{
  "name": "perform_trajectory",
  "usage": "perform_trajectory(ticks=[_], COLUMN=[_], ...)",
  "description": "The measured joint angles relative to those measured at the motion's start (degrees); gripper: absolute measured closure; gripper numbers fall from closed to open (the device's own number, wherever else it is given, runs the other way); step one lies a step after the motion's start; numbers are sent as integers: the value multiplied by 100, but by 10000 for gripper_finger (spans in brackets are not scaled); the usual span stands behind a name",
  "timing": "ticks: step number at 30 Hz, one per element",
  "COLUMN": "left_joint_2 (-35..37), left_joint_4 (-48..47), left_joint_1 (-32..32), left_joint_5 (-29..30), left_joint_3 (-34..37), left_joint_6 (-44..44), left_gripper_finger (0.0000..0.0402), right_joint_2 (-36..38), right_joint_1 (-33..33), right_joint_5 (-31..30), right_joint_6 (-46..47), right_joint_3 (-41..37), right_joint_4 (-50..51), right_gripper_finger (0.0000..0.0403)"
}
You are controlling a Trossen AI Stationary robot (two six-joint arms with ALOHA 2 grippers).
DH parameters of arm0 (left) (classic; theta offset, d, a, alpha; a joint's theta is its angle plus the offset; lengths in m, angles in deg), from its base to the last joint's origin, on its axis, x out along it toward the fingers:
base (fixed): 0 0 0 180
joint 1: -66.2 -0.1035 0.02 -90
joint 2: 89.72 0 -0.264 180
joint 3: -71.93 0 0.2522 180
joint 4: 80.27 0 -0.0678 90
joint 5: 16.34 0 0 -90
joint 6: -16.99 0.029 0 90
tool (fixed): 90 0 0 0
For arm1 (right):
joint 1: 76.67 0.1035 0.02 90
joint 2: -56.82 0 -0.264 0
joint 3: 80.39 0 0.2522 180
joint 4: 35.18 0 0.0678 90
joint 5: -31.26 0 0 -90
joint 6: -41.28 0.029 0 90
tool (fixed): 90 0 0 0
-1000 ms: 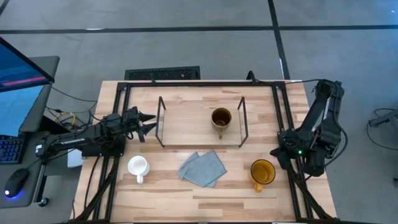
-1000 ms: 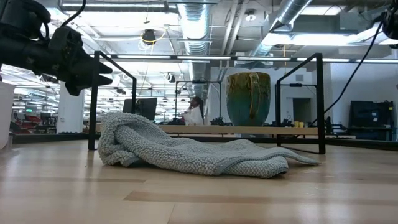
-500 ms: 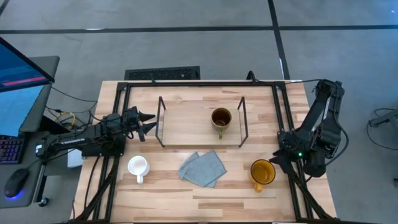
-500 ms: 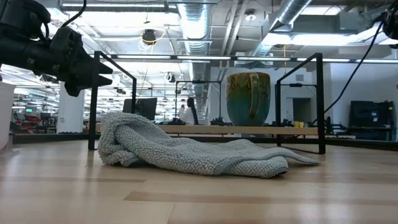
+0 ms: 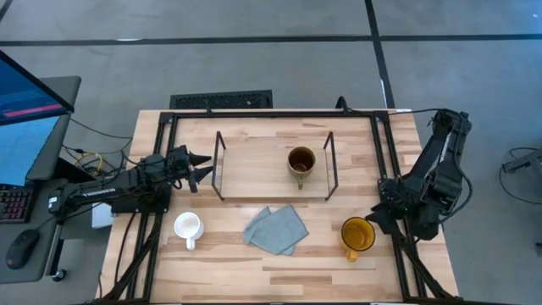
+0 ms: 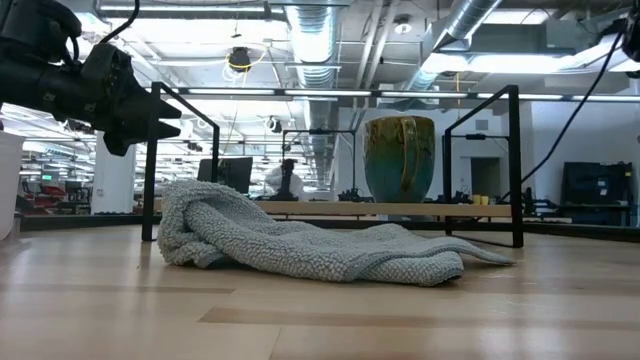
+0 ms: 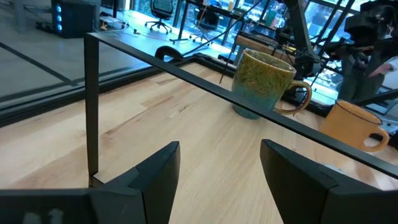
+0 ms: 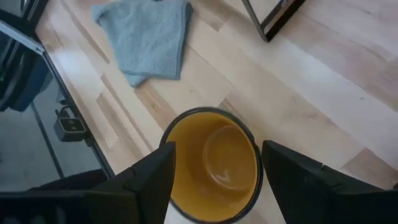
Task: Stack small to large cups/mugs on shelf
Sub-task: Put the yellow mug on the shelf
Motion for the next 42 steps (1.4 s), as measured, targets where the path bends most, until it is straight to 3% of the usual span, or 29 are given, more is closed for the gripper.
perform_trajectory(ticks=[14, 42], left_joint_2=[0, -1], left_joint_4=[-2, -2], left_joint_1=[-2, -2], left_joint_5=[-4, -3], left_joint_3=[0, 0], left_joint_6=[0, 2], left_gripper_finger=[187, 187], right_joint_2=[-389, -1916], right_joint_1=[-590, -1384], right_joint_5=[475, 1500], right_joint_6=[-1208, -1521], right_joint_3=[0, 0], right_joint_4=[-301, -459], right_gripper_finger=[143, 143])
